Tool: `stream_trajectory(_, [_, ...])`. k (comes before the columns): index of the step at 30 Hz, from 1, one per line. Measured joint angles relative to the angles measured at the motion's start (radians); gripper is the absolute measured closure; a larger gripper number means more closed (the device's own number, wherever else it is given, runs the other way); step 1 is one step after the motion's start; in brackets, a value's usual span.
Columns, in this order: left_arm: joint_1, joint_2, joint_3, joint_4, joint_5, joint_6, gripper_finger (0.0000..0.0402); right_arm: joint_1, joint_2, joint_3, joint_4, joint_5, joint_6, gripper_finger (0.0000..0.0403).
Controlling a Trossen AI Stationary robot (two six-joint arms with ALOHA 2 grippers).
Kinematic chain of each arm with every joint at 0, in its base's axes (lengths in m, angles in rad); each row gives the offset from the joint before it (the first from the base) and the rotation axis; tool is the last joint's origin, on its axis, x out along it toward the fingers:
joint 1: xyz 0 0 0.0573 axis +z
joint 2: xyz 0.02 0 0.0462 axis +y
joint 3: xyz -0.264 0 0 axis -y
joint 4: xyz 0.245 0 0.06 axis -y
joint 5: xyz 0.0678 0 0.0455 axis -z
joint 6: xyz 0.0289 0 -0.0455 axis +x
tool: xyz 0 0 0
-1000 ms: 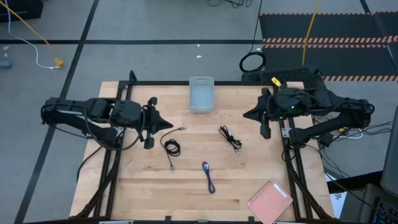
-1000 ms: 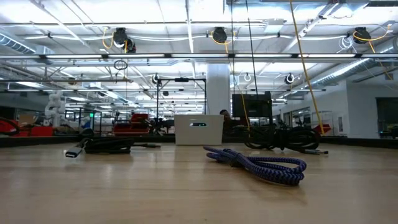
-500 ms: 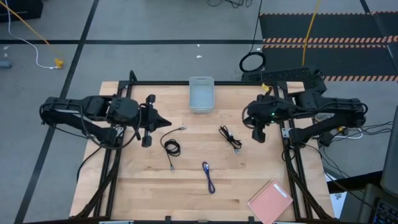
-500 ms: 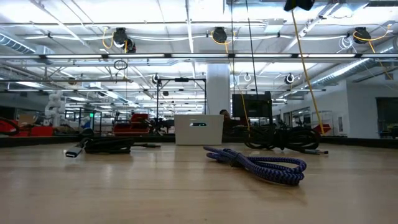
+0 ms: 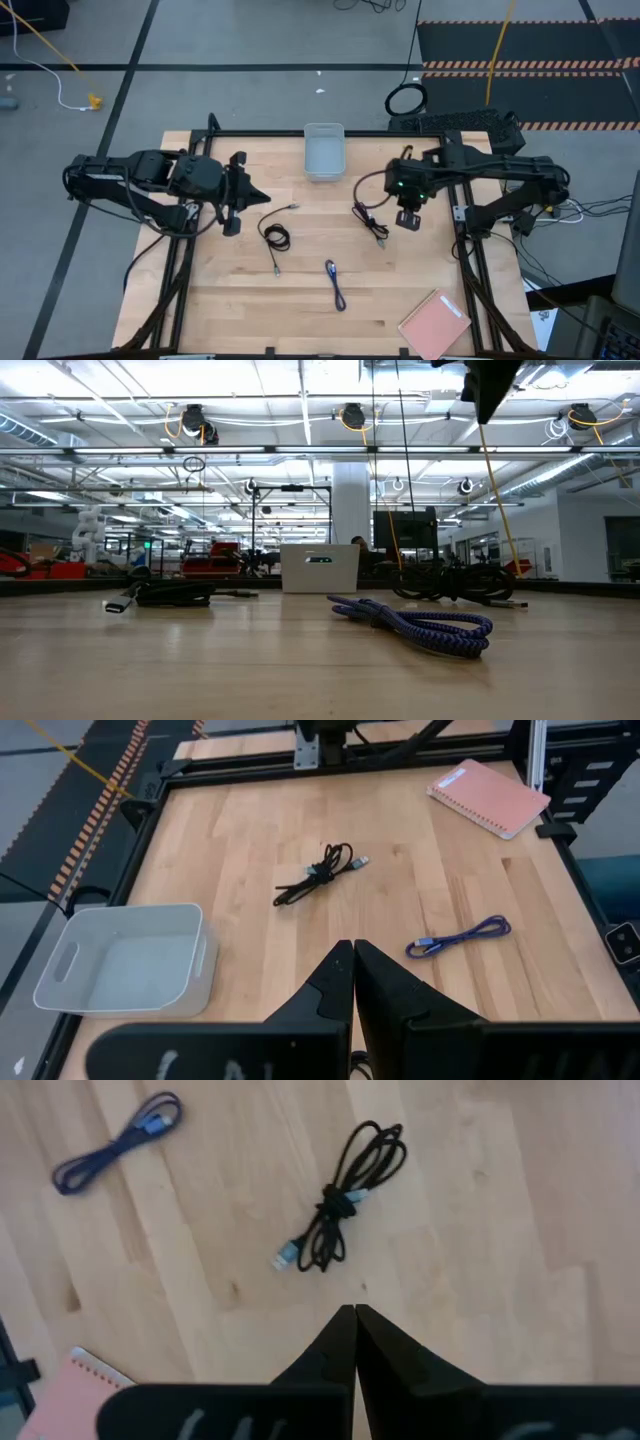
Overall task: Pick and place USB-C Cables
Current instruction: Put the right black charger cable into the gray bin
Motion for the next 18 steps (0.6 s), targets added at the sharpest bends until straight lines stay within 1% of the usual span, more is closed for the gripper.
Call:
stream_trajectory(10, [-0.001, 0.044, -0.001, -0.005, 0.002, 0.008, 0.0385, -0.048, 0.206, 0.248, -0.147, 0.001, -0.105, 0.0361])
stream_trajectory(15, [-0.001, 0.05, 0.0, 0.001, 0.002, 0.018, 0.0385, -0.061, 0.319, 0.355, -0.153, -0.003, -0.12, 0.0344])
stream_trajectory(18, [-0.001, 0.047, 0.0, 0.005, 0.002, 0.018, 0.0385, -0.061, 0.372, 0.397, -0.153, -0.016, -0.133, 0.0338])
